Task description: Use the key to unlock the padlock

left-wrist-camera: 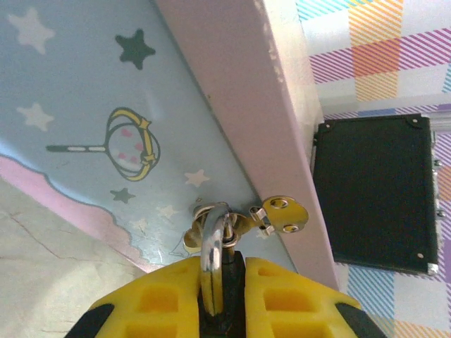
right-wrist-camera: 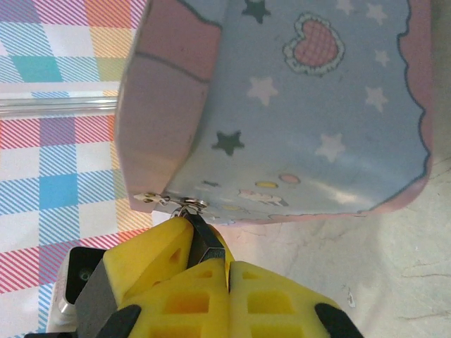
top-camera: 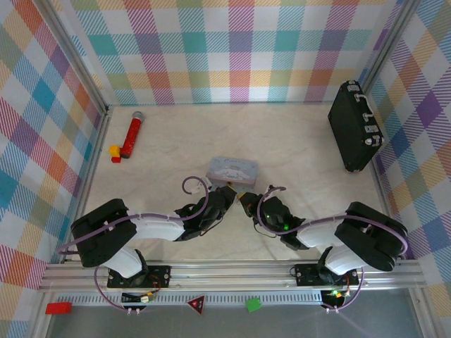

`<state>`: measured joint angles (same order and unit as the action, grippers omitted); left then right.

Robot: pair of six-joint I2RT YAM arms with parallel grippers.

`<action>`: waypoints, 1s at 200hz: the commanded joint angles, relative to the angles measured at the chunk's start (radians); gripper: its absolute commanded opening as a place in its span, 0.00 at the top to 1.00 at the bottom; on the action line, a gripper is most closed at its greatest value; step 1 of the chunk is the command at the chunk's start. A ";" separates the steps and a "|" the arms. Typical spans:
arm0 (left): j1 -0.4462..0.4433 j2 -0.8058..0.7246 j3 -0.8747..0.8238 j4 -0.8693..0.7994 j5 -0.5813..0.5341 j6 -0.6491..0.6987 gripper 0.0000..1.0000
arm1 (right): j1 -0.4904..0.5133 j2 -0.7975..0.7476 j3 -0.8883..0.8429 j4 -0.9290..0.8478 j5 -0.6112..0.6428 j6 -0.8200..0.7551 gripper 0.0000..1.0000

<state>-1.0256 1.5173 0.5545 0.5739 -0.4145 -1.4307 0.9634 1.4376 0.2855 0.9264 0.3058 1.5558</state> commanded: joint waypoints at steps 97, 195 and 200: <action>-0.059 0.071 0.049 0.272 0.255 0.005 1.00 | 0.093 0.100 0.178 0.203 -0.023 0.118 1.00; -0.068 0.118 0.076 0.312 0.287 -0.019 1.00 | 0.102 0.080 0.255 0.014 0.038 0.194 1.00; -0.070 0.124 0.077 0.317 0.290 -0.020 1.00 | 0.103 0.080 0.263 0.004 0.042 0.197 1.00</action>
<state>-1.0042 1.6203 0.5541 0.6872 -0.4850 -1.4548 1.0218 1.5490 0.4038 0.8352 0.4725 1.7332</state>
